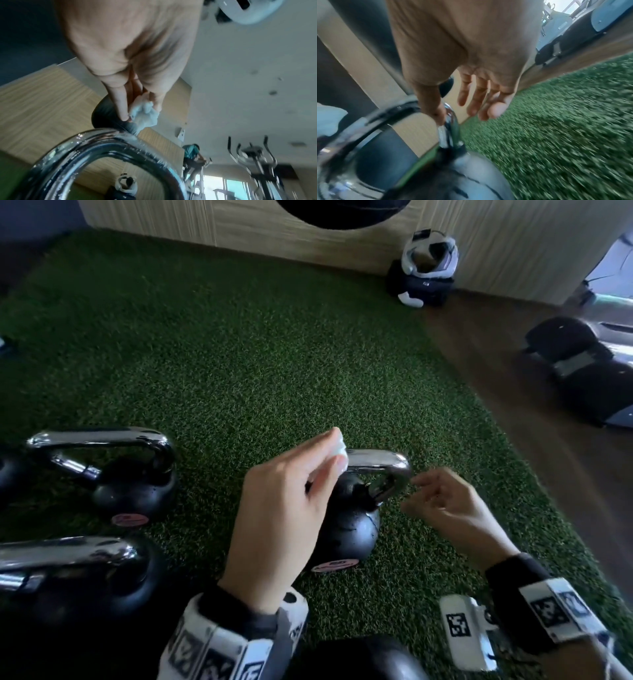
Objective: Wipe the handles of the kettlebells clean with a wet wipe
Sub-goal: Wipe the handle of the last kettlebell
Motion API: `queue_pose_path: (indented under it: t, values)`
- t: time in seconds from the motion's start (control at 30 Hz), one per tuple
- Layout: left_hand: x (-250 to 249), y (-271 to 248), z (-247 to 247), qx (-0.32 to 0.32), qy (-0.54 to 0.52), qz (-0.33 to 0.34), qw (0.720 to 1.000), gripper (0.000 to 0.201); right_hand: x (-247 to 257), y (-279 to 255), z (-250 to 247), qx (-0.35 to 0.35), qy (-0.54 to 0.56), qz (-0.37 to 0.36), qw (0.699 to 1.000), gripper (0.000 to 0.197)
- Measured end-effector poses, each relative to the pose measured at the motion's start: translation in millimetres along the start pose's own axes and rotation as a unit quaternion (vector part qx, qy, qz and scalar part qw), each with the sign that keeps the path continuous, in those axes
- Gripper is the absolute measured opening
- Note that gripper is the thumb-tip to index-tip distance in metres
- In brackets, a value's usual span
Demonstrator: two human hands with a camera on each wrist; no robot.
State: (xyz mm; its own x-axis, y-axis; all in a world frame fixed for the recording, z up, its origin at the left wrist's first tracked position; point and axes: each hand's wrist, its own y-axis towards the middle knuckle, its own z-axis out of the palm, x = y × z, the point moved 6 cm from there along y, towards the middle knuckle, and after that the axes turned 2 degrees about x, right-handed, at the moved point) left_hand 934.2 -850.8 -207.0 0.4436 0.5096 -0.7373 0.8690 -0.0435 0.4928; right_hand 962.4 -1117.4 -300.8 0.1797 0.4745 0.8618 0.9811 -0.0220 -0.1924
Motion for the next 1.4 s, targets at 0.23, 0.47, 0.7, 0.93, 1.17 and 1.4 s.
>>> queue_pose_path:
  t: [0.23,0.47,0.7,0.93,1.17,1.4]
  values:
    - [-1,14,51,0.054,0.123,0.05,0.99,0.03,-15,34,52,0.092,0.001,-0.015,0.996,0.058]
    - [23,1,37,-0.013,0.1,0.031,0.994,0.027,-23,35,57,0.023,0.011,-0.038,0.999,0.061]
    - [41,-9,25,-0.085,0.051,0.032,0.995,0.023,-24,33,59,0.029,0.028,-0.031,0.999,0.052]
    - [73,-36,17,-0.17,-0.05,-0.007,0.984,0.027,-23,30,61,0.036,0.047,-0.033,0.998,0.05]
    - [108,-52,27,-0.186,-0.195,-0.154,0.95,0.028,-21,27,61,0.025,0.06,-0.032,0.997,0.056]
    - [134,-82,50,-0.137,-0.276,-0.261,0.915,0.028,-20,26,65,0.027,0.086,-0.017,0.996,0.051]
